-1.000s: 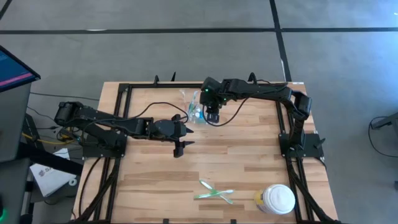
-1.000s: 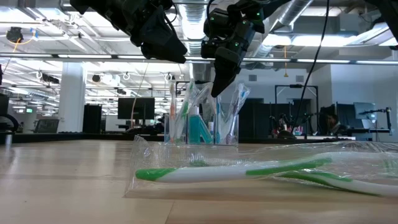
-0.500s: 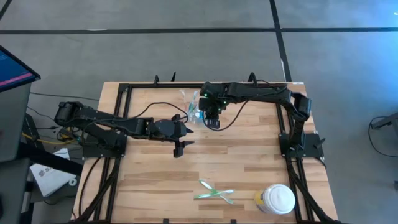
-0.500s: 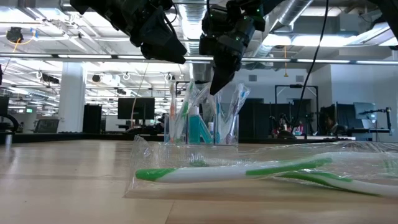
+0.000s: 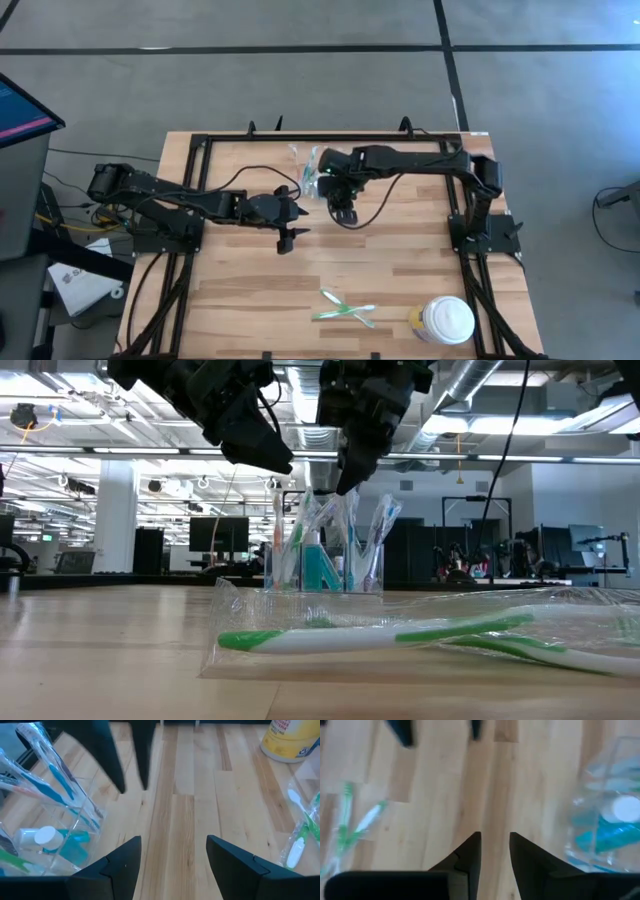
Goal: Pick & Place toothbrushing station
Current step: Put the bottom green toothbrush into the transparent organizer
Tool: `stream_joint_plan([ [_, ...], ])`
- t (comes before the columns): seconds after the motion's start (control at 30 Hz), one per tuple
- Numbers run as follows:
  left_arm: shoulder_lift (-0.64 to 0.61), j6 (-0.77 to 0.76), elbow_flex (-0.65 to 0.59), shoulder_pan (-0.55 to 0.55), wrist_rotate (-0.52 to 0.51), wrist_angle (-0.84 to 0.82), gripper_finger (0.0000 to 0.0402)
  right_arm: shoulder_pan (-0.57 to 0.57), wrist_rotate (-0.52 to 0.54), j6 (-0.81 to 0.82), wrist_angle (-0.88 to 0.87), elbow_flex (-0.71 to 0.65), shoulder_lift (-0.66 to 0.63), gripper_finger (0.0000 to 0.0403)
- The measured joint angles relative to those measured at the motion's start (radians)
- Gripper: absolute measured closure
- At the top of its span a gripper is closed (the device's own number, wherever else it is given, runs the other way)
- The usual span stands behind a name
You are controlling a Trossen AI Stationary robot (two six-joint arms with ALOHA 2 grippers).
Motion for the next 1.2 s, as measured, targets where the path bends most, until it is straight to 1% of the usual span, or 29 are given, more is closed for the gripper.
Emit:
stream_joint_plan([
  [0.37,0.0,0.0,0.0,0.0,0.0,-0.002,0.0184,0.09,0.0,0.019,-0.021,-0.008,0.001,0.0348],
  [0.47,0.0,0.0,0.0,0.0,0.0,-0.004,0.0184,0.11,0.007,0.037,-0.012,-0.008,-0.004,0.0367],
  [0.53,0.0,0.0,0.0,0.0,0.0,-0.004,0.0184,0.134,0.017,0.071,0.02,-0.008,-0.018,0.0386],
  [0.6,0.0,0.001,-0.003,0.0,0.0,-0.002,0.0184,0.165,0.05,0.069,0.048,-0.015,-0.043,0.0398],
  [0.63,0.0,0.001,-0.007,0.0,0.0,-0.002,0.0184,0.181,0.077,0.07,0.059,-0.042,-0.067,0.0398],
  [0.67,0.0,0.002,-0.012,0.0,0.0,-0.002,0.0184,0.192,0.103,0.081,0.111,-0.08,-0.093,0.0396],
  [0.73,-0.003,0.002,-0.023,0.0,-0.002,-0.008,0.0184,0.206,0.126,0.108,0.215,-0.198,-0.173,0.0393],
  [0.77,-0.006,0.002,-0.025,0.0,-0.003,-0.007,0.0184,0.203,0.127,0.13,0.255,-0.269,-0.22,0.0394],
  [0.87,-0.015,0.002,-0.028,0.008,-0.004,0.006,0.0184,0.196,0.137,0.228,0.466,-0.474,-0.364,0.04],
  [0.97,-0.02,0.002,-0.027,0.014,-0.005,0.051,0.0184,0.212,0.138,0.323,0.62,-0.629,-0.48,0.04],
  [1.03,-0.021,0.002,-0.027,0.014,-0.005,0.074,0.0184,0.234,0.138,0.369,0.654,-0.699,-0.532,0.0399],
  [1.1,-0.021,0.002,-0.027,0.014,-0.005,0.082,0.0184,0.26,0.163,0.4,0.669,-0.746,-0.564,0.04],
  [1.2,-0.021,0.002,-0.027,0.014,-0.005,0.086,0.0184,0.307,0.19,0.445,0.675,-0.778,-0.575,0.0402],
])
